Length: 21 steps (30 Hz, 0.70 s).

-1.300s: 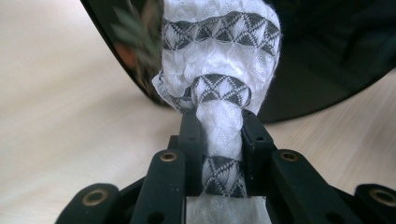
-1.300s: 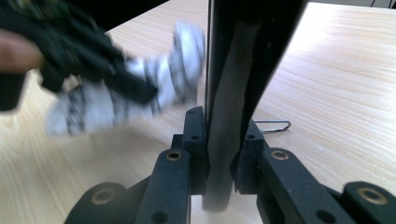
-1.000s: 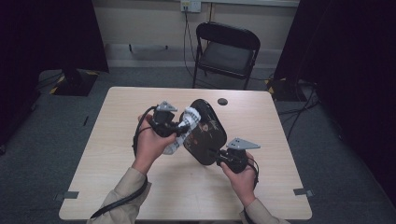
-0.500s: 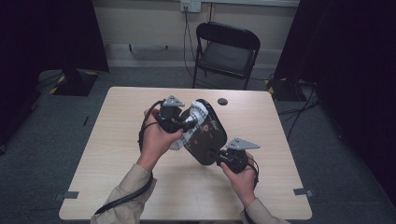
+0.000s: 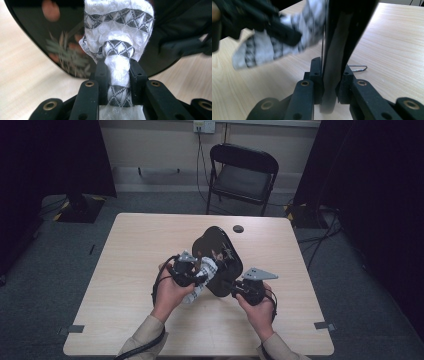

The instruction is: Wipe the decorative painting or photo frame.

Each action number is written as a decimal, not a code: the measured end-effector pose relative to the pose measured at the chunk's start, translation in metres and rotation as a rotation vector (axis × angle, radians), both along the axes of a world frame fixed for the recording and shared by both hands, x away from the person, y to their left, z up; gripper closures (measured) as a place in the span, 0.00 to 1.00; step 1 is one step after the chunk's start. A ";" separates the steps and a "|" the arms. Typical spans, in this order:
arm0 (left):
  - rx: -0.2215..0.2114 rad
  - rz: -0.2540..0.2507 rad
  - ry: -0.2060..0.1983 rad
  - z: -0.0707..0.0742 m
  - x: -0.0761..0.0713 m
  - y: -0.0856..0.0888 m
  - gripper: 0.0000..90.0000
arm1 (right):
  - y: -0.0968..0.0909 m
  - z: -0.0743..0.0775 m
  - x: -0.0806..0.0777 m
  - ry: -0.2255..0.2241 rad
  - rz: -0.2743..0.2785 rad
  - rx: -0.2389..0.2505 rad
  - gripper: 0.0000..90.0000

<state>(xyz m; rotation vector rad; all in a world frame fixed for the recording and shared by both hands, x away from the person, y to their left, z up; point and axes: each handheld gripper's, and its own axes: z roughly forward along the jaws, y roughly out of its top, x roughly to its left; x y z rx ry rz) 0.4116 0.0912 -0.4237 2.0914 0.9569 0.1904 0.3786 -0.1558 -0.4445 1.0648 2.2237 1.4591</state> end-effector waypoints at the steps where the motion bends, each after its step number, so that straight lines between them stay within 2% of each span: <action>1: 0.008 0.001 0.010 -0.007 0.000 0.001 0.82 | 0.000 0.000 0.000 0.001 0.000 0.000 0.87; 9: 0.028 0.011 0.084 -0.044 -0.005 0.002 0.82 | 0.000 0.001 0.000 0.002 0.004 0.000 0.87; 12: 0.058 0.006 0.099 -0.055 -0.007 0.001 0.82 | 0.000 0.001 0.000 0.003 0.003 0.006 0.86; 13: 0.049 0.009 0.105 -0.057 -0.008 0.002 0.82 | -0.001 0.001 -0.001 -0.001 0.003 0.010 0.86; 14: 0.036 0.018 0.101 -0.058 -0.008 0.003 0.82 | -0.001 0.001 -0.001 -0.002 0.004 0.016 0.85; 17: 0.046 0.012 0.103 -0.056 -0.009 0.004 0.82 | -0.002 0.004 -0.002 -0.010 0.004 0.029 0.84; 18: 0.042 0.012 0.105 -0.052 -0.009 0.005 0.82 | -0.003 0.005 -0.004 -0.016 0.002 0.028 0.85; 19: 0.013 0.019 0.102 -0.044 -0.008 0.008 0.82 | -0.003 0.006 -0.004 -0.014 -0.002 0.031 0.85; 20: 0.002 0.019 0.089 -0.037 -0.008 0.011 0.82 | -0.004 0.006 -0.004 -0.010 -0.002 0.033 0.86; 21: 0.002 0.019 0.089 -0.037 -0.008 0.011 0.82 | -0.004 0.006 -0.004 -0.010 -0.002 0.033 0.86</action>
